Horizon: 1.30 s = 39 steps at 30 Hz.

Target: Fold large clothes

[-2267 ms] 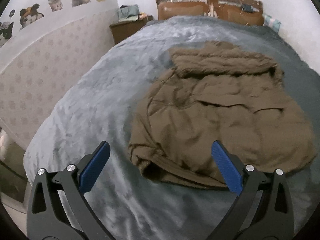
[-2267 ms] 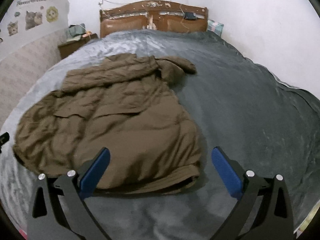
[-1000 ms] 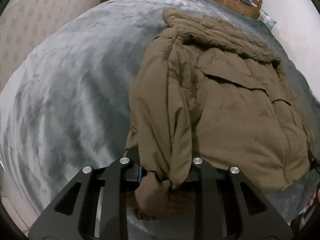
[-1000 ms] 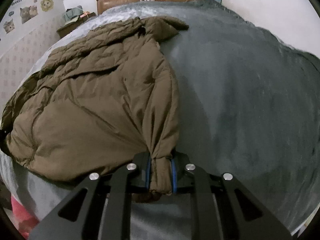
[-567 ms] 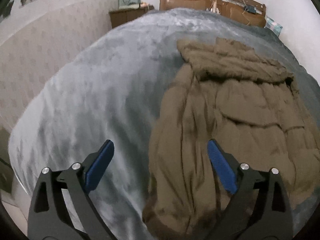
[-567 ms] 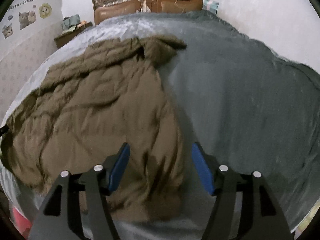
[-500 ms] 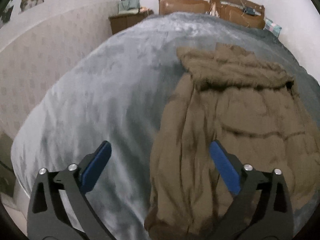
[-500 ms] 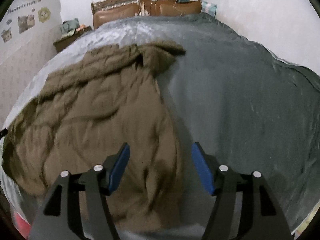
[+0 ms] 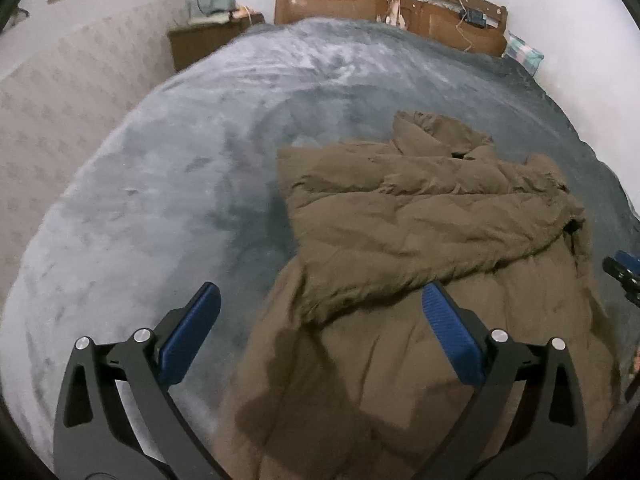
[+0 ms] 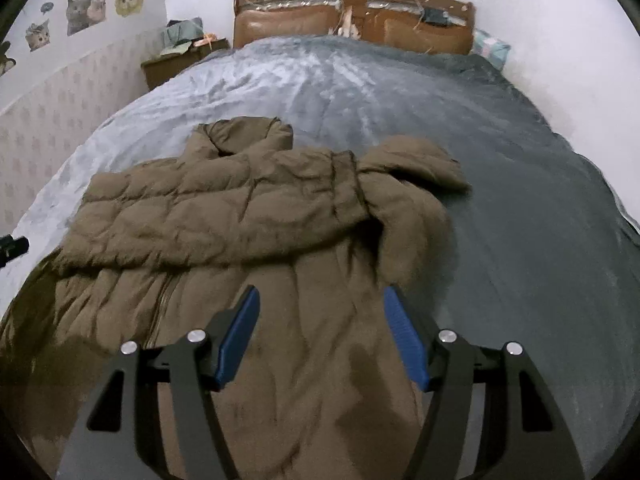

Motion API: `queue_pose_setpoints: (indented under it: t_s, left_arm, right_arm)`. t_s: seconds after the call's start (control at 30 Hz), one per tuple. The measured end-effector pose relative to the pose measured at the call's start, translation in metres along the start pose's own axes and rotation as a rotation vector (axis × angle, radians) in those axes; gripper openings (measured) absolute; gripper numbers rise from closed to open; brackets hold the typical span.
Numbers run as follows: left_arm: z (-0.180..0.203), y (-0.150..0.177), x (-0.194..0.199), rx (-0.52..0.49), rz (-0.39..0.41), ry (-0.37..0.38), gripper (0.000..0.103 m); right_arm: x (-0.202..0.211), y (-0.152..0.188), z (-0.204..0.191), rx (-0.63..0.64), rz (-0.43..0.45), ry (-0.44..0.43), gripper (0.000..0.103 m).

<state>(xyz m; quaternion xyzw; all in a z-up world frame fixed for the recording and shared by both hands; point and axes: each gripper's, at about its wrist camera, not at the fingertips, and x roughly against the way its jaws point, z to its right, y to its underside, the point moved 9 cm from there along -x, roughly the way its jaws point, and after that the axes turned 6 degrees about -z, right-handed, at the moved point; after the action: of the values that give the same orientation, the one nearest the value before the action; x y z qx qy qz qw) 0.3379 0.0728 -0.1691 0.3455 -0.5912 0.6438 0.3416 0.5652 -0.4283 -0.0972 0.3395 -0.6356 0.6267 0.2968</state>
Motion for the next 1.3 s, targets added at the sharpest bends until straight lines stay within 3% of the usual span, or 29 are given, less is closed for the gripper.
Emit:
queue_pose_setpoints:
  t_s: [0.27,0.43,0.57,0.67,0.87,1.03,1.17,1.3]
  left_arm:
    - [0.003,-0.019,-0.069,-0.008,-0.101,-0.056,0.1]
    - [-0.006,-0.021,-0.08,-0.014,-0.119,-0.085,0.1]
    - [-0.01,-0.019,-0.084,-0.025,-0.129,-0.105,0.1]
    - [-0.009,-0.019,-0.086,-0.036,-0.131,-0.115,0.1]
    - [-0.011,-0.028,-0.089,-0.063,-0.131,-0.117,0.1]
    - [-0.008,-0.033,-0.096,-0.096,-0.14,-0.138,0.099]
    - [-0.007,-0.031,-0.1,-0.088,-0.162,-0.134,0.099]
    - [-0.001,-0.037,-0.093,-0.087,-0.151,-0.111,0.098]
  right_arm:
    - [-0.083,-0.066,0.011,-0.004,-0.079,0.018,0.065]
    - [-0.118,-0.071,0.016,-0.042,-0.151,-0.017,0.061]
    - [-0.119,-0.06,0.014,-0.033,-0.16,-0.002,0.017]
    - [-0.108,-0.048,0.013,-0.024,-0.154,-0.013,0.008]
    - [-0.083,-0.011,0.015,-0.005,-0.178,0.021,0.006]
    - [-0.088,0.0,0.023,-0.004,-0.196,0.056,0.007]
    - [-0.092,0.005,0.02,0.046,-0.199,0.073,0.015]
    - [-0.07,-0.002,0.025,0.006,-0.179,0.004,0.022]
